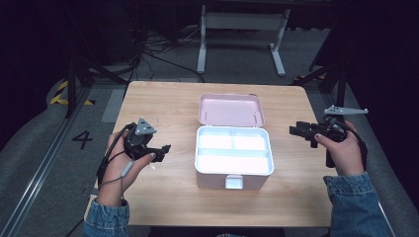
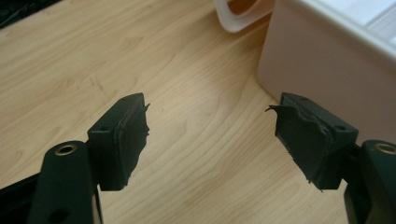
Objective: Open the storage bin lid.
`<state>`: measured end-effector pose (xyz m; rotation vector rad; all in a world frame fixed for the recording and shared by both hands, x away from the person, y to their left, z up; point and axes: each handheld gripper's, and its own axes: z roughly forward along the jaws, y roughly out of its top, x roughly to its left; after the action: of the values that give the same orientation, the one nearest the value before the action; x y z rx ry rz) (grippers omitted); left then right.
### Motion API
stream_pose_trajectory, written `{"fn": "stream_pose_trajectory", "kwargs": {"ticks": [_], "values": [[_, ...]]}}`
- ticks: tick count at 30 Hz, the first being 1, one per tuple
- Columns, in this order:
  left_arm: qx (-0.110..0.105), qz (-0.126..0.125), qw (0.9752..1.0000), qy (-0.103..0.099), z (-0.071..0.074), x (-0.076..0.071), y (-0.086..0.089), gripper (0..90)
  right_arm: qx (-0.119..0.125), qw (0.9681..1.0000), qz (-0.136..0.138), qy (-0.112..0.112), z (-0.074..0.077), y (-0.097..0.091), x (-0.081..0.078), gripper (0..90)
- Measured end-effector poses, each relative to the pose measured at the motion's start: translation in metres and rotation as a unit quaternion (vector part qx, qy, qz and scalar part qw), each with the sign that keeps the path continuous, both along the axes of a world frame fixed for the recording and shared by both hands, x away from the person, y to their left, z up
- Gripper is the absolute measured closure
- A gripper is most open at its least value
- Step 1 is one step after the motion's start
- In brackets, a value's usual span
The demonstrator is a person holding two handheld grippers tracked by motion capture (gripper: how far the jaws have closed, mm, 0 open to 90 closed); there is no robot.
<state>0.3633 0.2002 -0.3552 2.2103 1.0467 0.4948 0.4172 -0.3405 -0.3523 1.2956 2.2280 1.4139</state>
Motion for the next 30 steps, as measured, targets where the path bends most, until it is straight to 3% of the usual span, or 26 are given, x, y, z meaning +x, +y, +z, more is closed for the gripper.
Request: {"fn": "stream_pose_trajectory", "kwargs": {"ticks": [3, 5, 10, 17, 25, 30], "values": [[0.005, -0.001, 0.9995, 0.031, -0.010, 0.000, 0.006, 25.5, -0.006, 0.9999, 0.000, 0.010, -0.004, -0.002, 0.001, 49.2], [0.006, 0.000, 0.9995, 0.030, -0.015, 0.001, 0.007, 25.5, -0.006, 0.9998, -0.002, 0.017, -0.006, -0.003, 0.002, 49.1], [0.020, 0.001, 0.9980, 0.060, -0.031, 0.007, 0.015, 25.2, -0.021, 0.9992, -0.009, 0.035, -0.015, -0.006, 0.006, 48.6], [0.017, 0.018, 0.9960, 0.086, -0.048, 0.015, 0.026, 24.7, -0.034, 0.9976, -0.019, 0.058, -0.029, -0.010, 0.013, 47.8], [0.021, 0.031, 0.9919, 0.122, -0.064, 0.022, 0.031, 23.9, -0.046, 0.9958, -0.026, 0.075, -0.043, -0.014, 0.016, 46.5], [0.040, 0.037, 0.9894, 0.134, -0.072, 0.025, 0.033, 23.4, -0.056, 0.9943, -0.026, 0.088, -0.051, -0.014, 0.018, 45.6]]}}
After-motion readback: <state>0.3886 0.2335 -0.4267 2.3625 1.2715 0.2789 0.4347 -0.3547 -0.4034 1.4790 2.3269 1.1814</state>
